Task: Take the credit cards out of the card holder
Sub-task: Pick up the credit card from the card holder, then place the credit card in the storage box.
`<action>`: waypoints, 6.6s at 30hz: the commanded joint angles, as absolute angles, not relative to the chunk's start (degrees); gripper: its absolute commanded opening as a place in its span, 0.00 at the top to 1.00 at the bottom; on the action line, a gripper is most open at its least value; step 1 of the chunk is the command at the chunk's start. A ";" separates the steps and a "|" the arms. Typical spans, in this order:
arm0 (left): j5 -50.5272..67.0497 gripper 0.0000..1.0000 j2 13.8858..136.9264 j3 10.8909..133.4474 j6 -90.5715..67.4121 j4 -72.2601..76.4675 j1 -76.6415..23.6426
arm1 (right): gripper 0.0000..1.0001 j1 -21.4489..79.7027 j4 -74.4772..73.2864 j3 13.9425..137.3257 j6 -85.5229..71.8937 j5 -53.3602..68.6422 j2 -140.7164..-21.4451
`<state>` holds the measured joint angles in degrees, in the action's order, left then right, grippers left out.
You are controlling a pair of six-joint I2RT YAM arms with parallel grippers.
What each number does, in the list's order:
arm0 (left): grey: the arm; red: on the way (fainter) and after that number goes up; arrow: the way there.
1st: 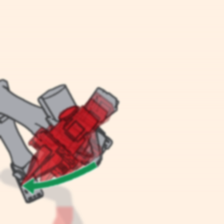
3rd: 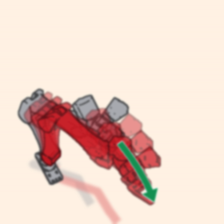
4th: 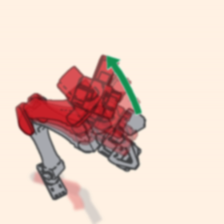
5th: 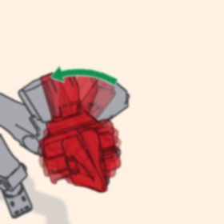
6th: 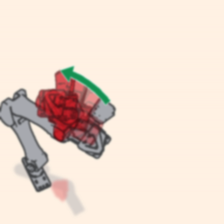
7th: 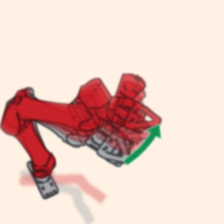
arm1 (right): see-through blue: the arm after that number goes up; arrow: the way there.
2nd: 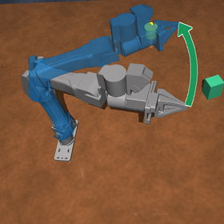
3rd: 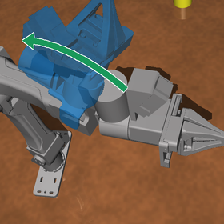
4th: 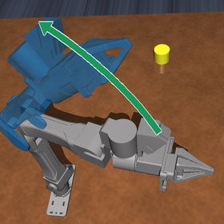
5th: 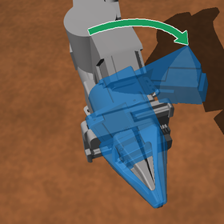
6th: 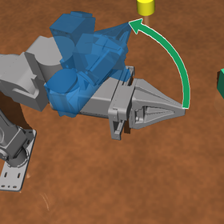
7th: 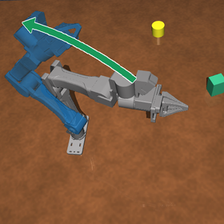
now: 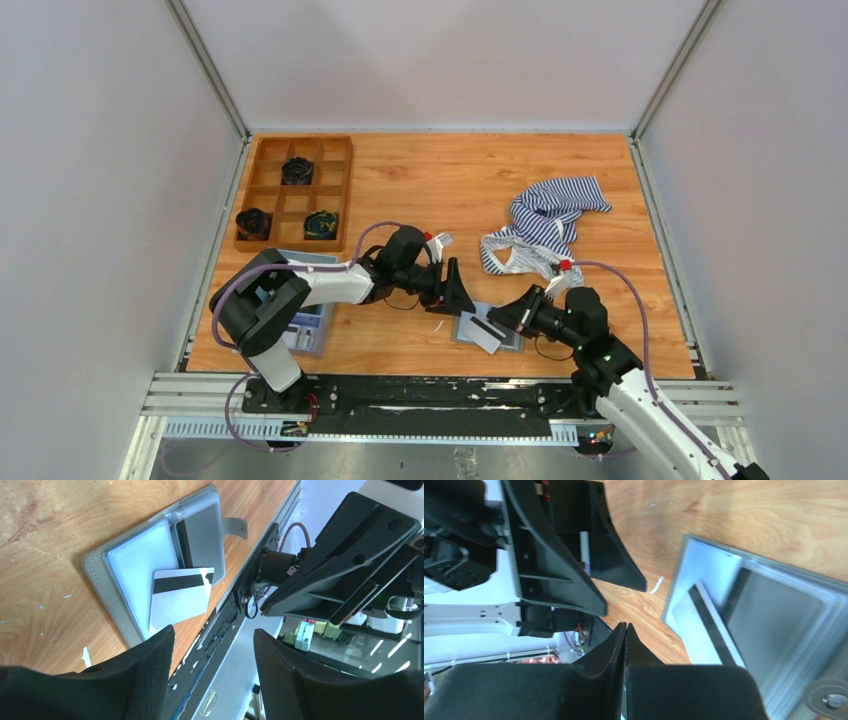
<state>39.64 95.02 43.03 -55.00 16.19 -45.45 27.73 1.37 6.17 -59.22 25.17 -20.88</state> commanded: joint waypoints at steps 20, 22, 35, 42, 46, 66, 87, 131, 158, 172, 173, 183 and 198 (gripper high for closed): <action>27.53 0.45 96.25 41.01 -68.21 17.40 -51.33 | 0.50 26.97 -7.31 19.98 -29.22 26.03 -56.02; 27.10 0.46 97.66 41.17 -68.65 17.78 -51.28 | 0.50 26.74 -5.35 19.17 -29.10 27.57 -57.72; 28.04 0.48 104.19 43.10 -70.93 22.15 -50.64 | 0.52 25.94 -3.96 18.21 -28.61 33.81 -61.52; 28.38 0.48 105.19 43.74 -70.83 22.15 -50.27 | 0.59 25.80 -4.58 17.15 -29.20 36.14 -60.67; 28.39 0.49 106.01 43.99 -70.92 22.15 -50.27 | 0.60 25.84 -5.46 16.84 -29.18 35.57 -60.26; 25.65 0.47 92.57 39.20 -72.04 22.06 -49.42 | 0.53 25.48 -10.33 17.14 -27.61 32.21 -57.91; 28.44 0.48 96.44 39.75 -74.81 22.15 -54.40 | 0.55 25.47 -9.03 16.97 -27.70 32.50 -59.13; 28.15 0.51 104.22 41.23 -74.25 22.94 -54.40 | 1.00 24.85 0.41 10.68 -43.22 38.38 -52.20; 41.90 0.35 83.07 29.68 -60.34 22.85 -47.46 | 1.00 21.88 1.07 16.73 -46.14 45.26 -37.81; 43.39 0.40 80.76 31.57 -61.60 22.76 -47.46 | 1.00 21.71 22.58 10.32 -59.76 49.76 -42.27; 43.46 0.40 80.32 31.96 -62.07 22.76 -47.46 | 1.00 21.71 22.78 10.49 -59.76 49.75 -42.33; 42.25 0.68 78.60 33.70 -65.68 22.84 -47.55 | 1.00 21.80 27.93 10.80 -61.14 51.28 -46.62; 35.42 1.00 75.45 30.41 -69.89 22.85 -46.62 | 0.37 20.43 10.79 17.46 -50.49 49.43 -46.46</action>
